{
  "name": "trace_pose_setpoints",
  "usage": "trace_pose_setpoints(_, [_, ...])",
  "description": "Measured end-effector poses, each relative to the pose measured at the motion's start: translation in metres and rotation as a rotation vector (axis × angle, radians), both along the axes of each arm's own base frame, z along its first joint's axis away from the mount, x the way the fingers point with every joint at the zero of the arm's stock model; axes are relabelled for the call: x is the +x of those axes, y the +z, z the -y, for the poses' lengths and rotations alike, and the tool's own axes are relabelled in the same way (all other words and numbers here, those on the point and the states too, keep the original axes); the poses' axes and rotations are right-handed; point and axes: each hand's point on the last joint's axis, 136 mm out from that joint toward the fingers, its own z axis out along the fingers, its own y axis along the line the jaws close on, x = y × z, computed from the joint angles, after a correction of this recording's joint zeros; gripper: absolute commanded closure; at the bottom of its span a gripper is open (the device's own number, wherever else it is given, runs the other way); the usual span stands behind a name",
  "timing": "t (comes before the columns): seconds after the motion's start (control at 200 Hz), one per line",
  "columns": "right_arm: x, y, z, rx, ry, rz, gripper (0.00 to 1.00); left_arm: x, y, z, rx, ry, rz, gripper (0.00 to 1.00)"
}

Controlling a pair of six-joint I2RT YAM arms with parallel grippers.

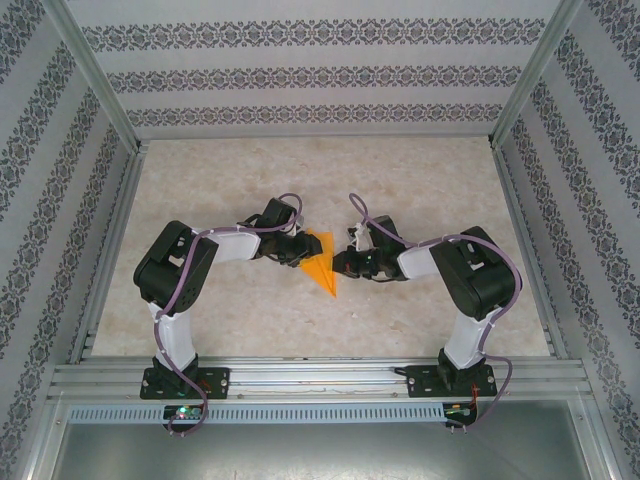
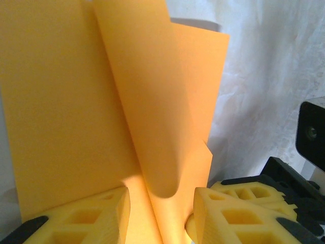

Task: Fold a paper plane with a square sheet of paper (fold left side to right side)
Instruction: Fourth fold the wing at the center of the table.

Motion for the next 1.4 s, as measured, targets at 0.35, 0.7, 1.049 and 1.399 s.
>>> trace_pose_setpoints(0.35, [0.0015, -0.0008, 0.0027, -0.033, 0.022, 0.000, 0.98, 0.0000, 0.0000, 0.0000, 0.000, 0.000, 0.000, 0.61])
trace_pose_setpoints(0.7, [0.0025, -0.0023, 0.0043, -0.052, 0.023, 0.004, 0.96, 0.0000, 0.0000, 0.0000, 0.000, 0.000, 0.000, 0.61])
trace_pose_setpoints(1.049, [0.0033, -0.0026, 0.0050, -0.066, 0.030, 0.008, 0.96, -0.0001, -0.0001, 0.0000, 0.000, 0.000, 0.000, 0.60])
trace_pose_setpoints(1.399, [0.0036, -0.0027, 0.0057, -0.070, 0.032, 0.009, 0.96, 0.0005, -0.0003, 0.0005, -0.001, -0.001, -0.001, 0.61])
